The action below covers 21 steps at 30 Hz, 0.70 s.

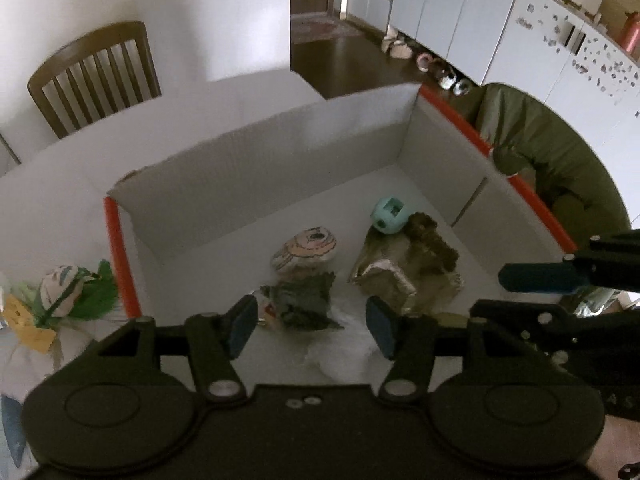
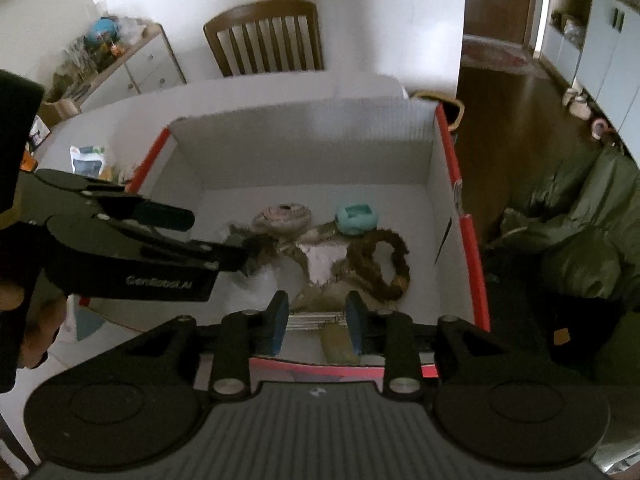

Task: Organize objects
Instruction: 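Open the right tool releasing the foam cylinder while the left tool releases the bead bag, then withdraw both tools from the shoebox toward the remaining table items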

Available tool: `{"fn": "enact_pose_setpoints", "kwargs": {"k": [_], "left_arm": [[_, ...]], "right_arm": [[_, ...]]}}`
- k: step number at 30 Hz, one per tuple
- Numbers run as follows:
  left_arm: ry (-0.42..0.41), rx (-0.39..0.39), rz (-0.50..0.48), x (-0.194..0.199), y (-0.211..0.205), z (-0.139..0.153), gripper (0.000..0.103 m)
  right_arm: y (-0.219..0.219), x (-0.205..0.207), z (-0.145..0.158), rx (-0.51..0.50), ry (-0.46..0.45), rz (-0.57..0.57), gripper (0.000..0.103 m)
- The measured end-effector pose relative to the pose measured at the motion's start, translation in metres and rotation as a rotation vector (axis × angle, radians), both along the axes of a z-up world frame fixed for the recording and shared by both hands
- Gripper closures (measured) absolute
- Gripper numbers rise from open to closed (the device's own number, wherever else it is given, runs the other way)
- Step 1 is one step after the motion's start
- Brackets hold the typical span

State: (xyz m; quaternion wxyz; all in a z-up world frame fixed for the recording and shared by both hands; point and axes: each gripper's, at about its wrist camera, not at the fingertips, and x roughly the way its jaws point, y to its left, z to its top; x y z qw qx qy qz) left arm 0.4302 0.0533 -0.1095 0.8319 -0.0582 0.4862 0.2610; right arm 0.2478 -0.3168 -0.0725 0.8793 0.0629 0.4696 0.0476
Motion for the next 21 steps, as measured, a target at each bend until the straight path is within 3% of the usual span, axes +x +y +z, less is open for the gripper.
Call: {"fn": "enact_pose_setpoints", "kwargs": {"k": [6, 8, 10, 21], "left_arm": [[-0.070, 0.015, -0.006, -0.020, -0.010, 0.018, 0.043], [-0.094, 0.014, -0.007, -0.029, -0.012, 0.023, 0.042], [-0.117, 0.014, -0.006, -0.038, -0.013, 0.029, 0.041], [-0.218, 0.075, -0.041, -0.099, -0.014, 0.063, 0.038]], "right_arm": [[0.007, -0.010, 0.015, 0.011, -0.036, -0.010, 0.072], [0.010, -0.013, 0.019, 0.012, -0.051, -0.018, 0.058], [0.016, -0.018, 0.025, 0.012, -0.076, -0.025, 0.050], [0.065, -0.032, 0.053, 0.033, -0.161, -0.040, 0.047]]}}
